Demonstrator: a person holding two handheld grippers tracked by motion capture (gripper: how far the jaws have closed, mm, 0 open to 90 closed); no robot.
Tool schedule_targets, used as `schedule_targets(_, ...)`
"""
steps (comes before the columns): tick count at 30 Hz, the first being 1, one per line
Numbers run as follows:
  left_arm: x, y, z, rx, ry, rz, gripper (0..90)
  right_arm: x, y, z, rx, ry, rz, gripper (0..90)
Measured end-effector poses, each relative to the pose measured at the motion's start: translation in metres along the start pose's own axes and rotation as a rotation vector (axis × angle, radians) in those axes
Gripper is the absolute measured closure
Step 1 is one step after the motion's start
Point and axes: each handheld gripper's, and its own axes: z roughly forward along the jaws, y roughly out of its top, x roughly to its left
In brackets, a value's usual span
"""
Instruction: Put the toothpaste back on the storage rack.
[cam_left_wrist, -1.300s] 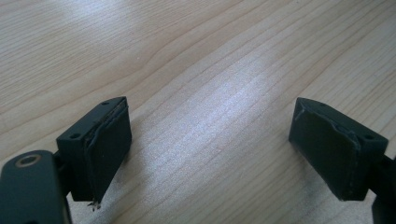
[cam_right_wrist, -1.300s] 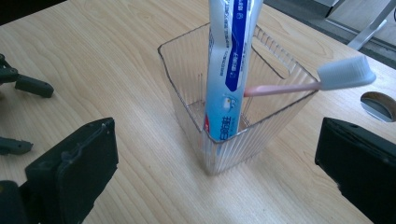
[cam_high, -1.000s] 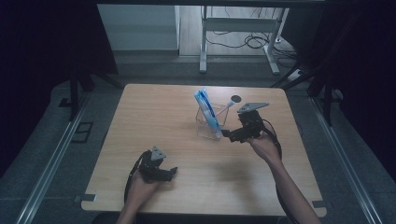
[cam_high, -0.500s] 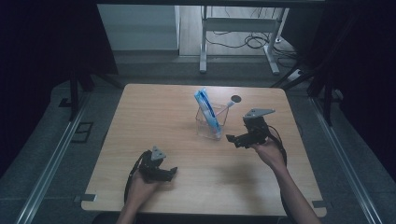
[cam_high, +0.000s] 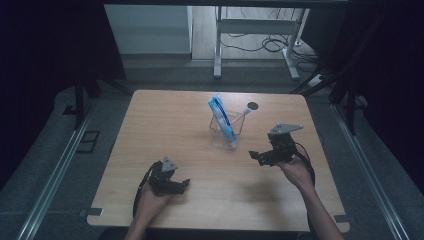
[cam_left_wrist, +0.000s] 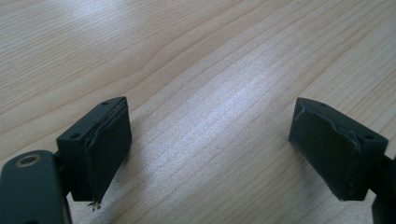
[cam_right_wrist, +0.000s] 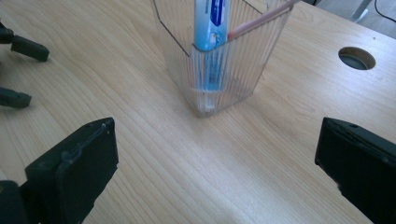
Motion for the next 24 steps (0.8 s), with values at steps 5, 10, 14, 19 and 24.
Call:
schedule_targets(5,0.000,0.000,0.000,0.002,-0.001,0.002,13.1,-0.001,-0.009,-0.005,0.004,-0.012,0.002,0.0)
schedule_targets(10,0.000,0.000,0.000,0.002,0.000,0.006,13.1,-0.002,-0.017,-0.008,0.006,-0.018,0.005,0.0)
schedule_targets(14,0.000,0.000,0.000,0.000,0.000,0.003,13.1,-0.003,-0.029,-0.013,0.009,-0.034,0.012,0.0)
schedule_targets(19,0.000,0.000,0.000,0.002,-0.001,-0.002,13.1,-0.005,-0.042,-0.019,0.009,-0.042,0.025,0.0)
schedule_targets(24,0.000,0.000,0.000,0.002,-0.001,-0.002,13.1,-0.006,-0.055,-0.021,0.011,-0.049,0.039,0.0)
